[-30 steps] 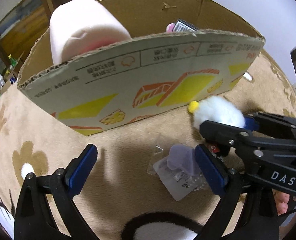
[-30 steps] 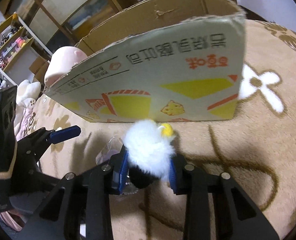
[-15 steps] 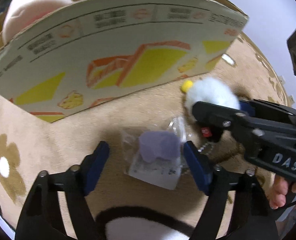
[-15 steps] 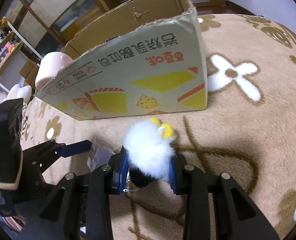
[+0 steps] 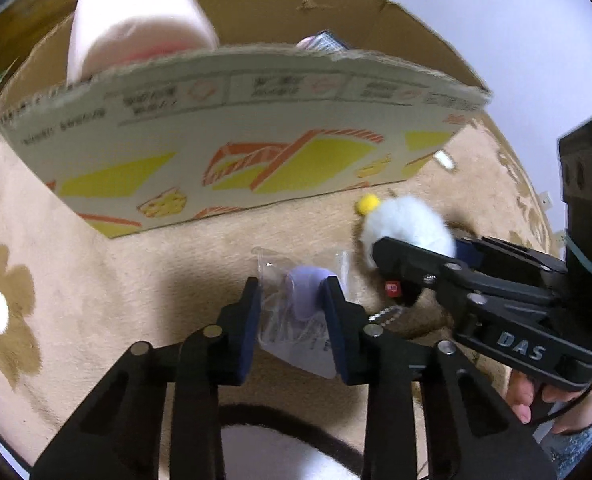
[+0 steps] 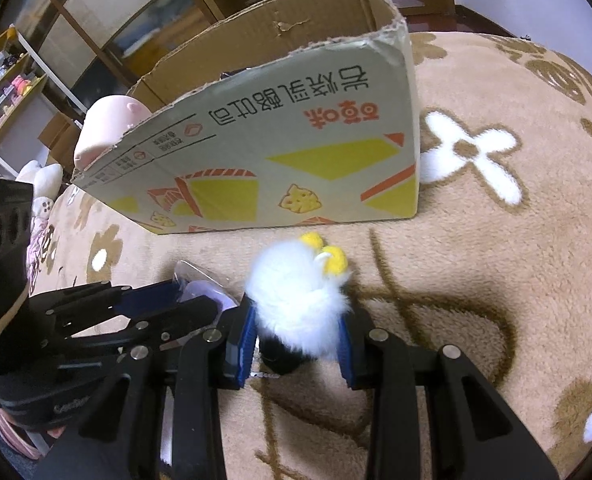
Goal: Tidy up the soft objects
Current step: 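Close the left gripper on the lavender tagged toy while the right grips the white pom-pom keychain, then lift the lavender toy and pom-pom keychain and carry them over the box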
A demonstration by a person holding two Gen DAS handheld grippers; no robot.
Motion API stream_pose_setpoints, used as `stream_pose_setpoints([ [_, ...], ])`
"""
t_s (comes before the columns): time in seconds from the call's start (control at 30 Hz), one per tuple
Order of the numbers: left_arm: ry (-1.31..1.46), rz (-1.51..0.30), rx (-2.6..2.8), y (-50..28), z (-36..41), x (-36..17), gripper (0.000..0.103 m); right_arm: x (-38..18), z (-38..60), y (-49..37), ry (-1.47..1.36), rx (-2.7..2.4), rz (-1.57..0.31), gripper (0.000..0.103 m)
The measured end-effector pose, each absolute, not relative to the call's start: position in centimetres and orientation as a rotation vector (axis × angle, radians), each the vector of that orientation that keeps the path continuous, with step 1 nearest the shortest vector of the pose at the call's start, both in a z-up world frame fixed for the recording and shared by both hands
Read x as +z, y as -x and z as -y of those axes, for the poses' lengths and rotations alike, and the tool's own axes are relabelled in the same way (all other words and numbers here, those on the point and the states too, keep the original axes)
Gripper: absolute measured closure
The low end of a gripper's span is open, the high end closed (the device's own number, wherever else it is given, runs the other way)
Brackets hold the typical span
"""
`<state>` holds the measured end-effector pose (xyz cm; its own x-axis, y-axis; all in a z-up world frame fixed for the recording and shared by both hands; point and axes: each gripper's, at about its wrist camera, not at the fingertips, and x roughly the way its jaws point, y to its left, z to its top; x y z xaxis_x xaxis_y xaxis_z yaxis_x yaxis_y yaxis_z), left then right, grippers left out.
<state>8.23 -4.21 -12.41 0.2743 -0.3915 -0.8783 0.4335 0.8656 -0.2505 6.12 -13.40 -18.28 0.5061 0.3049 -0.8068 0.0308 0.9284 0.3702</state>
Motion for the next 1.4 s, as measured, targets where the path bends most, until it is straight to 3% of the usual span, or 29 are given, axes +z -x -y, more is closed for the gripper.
stream_pose_setpoints([
  [0.2,-0.066,-1.110,-0.578,-7.2,5.0,-11.3,0.089,-17.1,13.9,-5.4,-0.353,0.166,-1.005,0.068],
  [0.63,-0.142,-0.920,-0.483,-4.2,4.1,-7.3,0.090,-13.0,14.4,-2.8,-0.315,0.159,-0.875,0.068],
  [1.07,-0.154,-0.611,-0.435,-0.5,2.6,-1.0,0.090,-5.9,15.2,0.1,-0.248,0.124,-0.632,0.068],
  [1.4,-0.147,-0.520,-0.405,-3.2,3.0,1.2,0.090,-1.1,16.1,-1.1,-0.219,0.121,-0.500,0.068],
])
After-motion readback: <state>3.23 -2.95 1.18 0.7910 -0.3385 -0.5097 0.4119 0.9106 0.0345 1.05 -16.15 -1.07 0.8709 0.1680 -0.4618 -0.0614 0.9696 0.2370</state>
